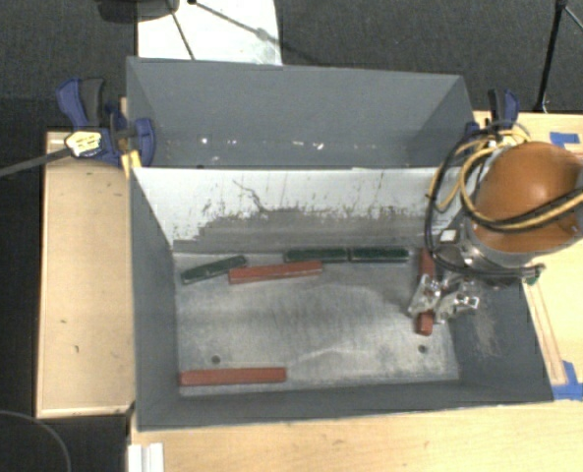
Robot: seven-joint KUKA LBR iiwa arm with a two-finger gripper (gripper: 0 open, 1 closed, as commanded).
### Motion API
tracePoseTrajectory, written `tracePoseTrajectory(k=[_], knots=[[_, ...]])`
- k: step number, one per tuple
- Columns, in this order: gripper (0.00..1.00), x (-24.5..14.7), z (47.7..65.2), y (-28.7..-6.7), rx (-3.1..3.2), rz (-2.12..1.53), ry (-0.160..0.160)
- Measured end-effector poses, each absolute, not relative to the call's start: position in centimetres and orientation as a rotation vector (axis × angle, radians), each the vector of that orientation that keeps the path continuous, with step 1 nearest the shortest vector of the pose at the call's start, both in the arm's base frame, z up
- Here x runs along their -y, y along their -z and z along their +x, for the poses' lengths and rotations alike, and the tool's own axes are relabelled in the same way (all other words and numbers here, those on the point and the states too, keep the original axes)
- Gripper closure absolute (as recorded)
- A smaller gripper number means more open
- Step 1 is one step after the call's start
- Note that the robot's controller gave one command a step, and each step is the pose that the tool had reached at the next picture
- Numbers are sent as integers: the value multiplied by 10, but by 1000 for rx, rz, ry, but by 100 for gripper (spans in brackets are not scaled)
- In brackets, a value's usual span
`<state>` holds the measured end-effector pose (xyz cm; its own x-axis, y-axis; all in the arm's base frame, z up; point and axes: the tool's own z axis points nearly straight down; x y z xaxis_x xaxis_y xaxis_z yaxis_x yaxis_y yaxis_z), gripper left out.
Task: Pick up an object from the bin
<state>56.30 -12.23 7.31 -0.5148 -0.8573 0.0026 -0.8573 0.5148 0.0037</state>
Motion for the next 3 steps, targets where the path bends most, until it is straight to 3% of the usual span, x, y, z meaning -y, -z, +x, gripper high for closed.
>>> tracePoseTrajectory(k=[2, 3], knots=[[100, 122, 562, -76, 2733, 1543, 5], [100, 121, 561, -95, 2734, 1540, 11]])
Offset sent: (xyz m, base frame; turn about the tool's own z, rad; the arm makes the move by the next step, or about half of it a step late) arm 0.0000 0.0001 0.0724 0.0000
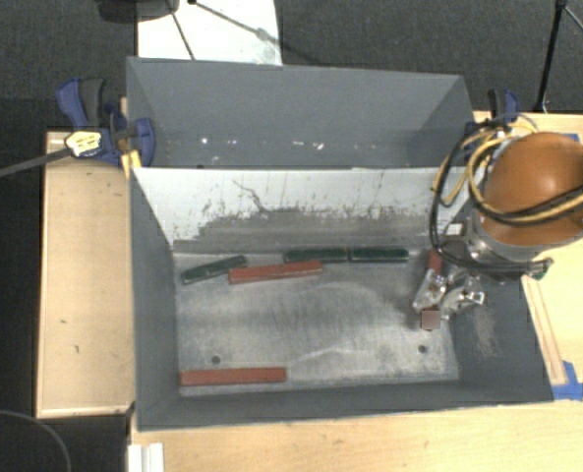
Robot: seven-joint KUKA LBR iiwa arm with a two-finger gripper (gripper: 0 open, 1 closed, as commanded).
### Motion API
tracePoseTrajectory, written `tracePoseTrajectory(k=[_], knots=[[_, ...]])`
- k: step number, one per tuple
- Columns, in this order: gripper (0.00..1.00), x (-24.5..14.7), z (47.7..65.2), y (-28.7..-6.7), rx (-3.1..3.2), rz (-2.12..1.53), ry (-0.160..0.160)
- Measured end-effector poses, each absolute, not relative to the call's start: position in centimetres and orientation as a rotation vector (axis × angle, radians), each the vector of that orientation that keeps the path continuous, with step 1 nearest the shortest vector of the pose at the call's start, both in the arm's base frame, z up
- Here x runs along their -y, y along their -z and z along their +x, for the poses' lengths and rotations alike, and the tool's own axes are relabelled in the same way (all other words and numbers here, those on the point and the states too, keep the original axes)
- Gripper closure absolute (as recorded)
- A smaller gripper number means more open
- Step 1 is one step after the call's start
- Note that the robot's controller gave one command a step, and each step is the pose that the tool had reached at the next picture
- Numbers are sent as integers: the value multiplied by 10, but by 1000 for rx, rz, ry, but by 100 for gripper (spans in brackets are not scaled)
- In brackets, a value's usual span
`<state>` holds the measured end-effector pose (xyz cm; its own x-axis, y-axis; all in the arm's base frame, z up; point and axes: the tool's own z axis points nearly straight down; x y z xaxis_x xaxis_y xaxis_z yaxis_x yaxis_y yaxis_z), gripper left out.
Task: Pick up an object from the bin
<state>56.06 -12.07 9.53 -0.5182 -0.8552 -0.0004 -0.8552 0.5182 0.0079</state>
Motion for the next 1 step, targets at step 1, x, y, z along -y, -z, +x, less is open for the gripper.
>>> tracePoseTrajectory(k=[1], knots=[[100, 121, 562, -115, 2738, 1542, 4]])
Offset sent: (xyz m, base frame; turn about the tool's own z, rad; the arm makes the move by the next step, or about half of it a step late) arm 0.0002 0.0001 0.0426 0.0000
